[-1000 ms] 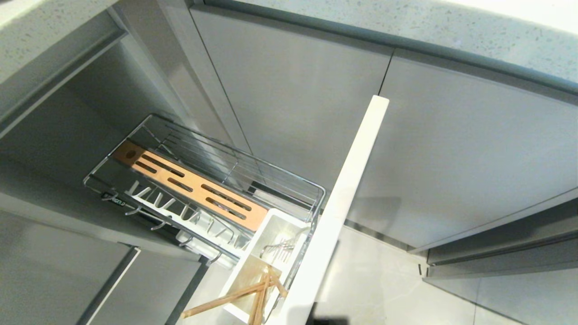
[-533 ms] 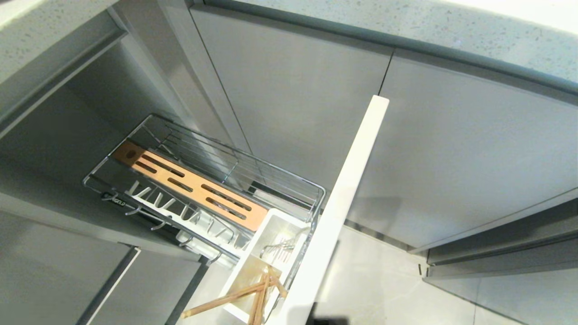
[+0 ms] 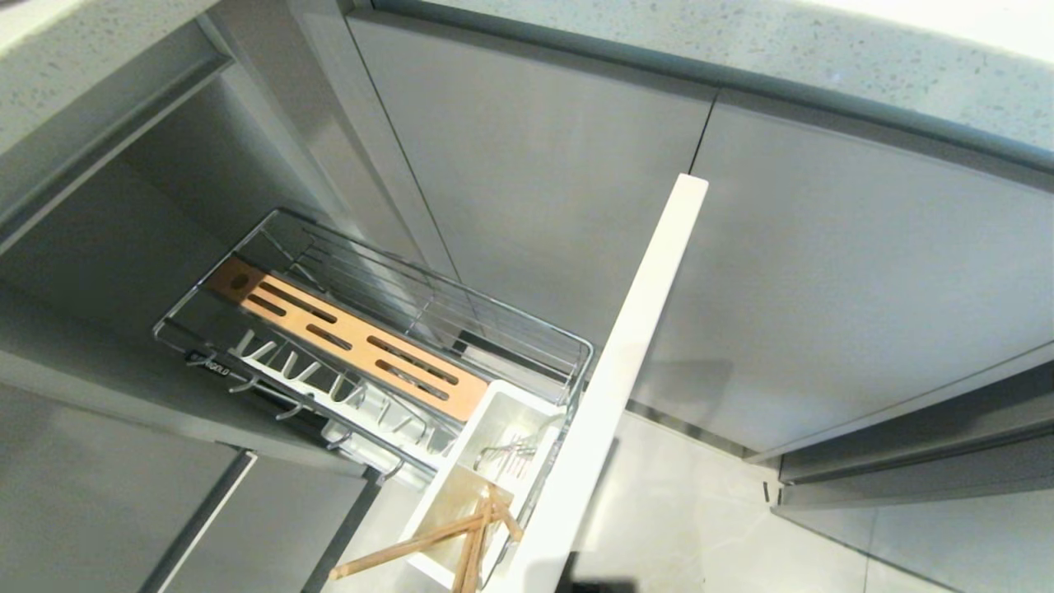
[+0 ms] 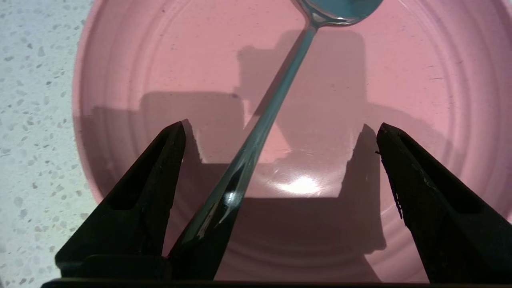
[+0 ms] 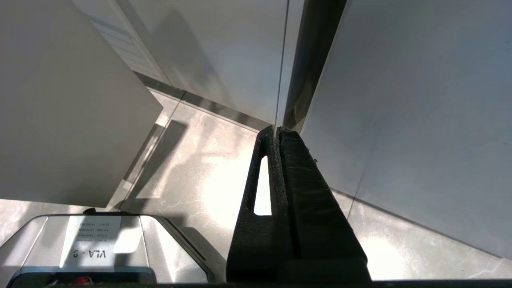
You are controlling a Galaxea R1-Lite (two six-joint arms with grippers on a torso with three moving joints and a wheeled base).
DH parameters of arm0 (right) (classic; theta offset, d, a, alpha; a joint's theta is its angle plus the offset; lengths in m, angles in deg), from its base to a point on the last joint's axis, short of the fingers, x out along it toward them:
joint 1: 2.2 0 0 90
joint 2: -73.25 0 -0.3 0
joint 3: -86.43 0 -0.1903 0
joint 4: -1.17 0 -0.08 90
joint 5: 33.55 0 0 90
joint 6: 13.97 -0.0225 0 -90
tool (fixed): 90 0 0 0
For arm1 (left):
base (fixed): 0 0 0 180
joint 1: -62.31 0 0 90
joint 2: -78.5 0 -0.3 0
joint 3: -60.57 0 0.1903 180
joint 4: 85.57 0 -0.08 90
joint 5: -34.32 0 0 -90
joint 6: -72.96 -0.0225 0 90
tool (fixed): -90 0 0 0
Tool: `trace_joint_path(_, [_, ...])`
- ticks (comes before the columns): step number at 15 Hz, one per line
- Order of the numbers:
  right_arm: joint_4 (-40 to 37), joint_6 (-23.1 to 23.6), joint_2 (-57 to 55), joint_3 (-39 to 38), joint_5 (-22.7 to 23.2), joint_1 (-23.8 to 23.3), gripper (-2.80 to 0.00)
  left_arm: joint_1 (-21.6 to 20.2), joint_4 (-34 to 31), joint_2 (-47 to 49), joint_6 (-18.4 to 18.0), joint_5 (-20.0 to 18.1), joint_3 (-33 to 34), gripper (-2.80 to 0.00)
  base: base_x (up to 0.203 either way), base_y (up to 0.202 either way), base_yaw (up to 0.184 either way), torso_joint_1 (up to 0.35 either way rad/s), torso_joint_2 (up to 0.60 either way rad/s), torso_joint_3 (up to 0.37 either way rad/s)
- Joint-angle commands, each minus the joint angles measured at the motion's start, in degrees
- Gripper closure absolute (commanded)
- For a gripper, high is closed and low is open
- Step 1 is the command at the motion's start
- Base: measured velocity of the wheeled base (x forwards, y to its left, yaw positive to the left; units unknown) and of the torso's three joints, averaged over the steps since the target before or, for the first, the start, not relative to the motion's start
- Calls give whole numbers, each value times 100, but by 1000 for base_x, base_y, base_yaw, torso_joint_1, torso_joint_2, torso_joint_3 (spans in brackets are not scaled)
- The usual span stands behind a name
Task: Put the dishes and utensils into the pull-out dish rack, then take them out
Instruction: Pick up the spoon and place it in the cupboard
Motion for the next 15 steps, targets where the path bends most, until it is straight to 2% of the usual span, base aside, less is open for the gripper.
trace_joint_path(1, [0, -1, -5, -9, 1, 2, 0, 63, -42, 19, 0, -21, 3, -280, 0, 0, 0, 0, 0, 0])
trace_joint_path(3, [0, -1, -5, -9, 1, 2, 0, 81, -50, 19, -9, -13, 4, -280, 0, 0, 0, 0, 0, 0])
trace_joint_path(4, [0, -1, -5, -9, 1, 2, 0, 81, -50, 19, -9, -13, 10, 0, 0, 0, 0, 0, 0, 0])
trace_joint_path(15, [0, -1, -5, -9, 1, 2, 0, 81, -50, 19, 0, 5, 11, 0, 0, 0, 0, 0, 0, 0])
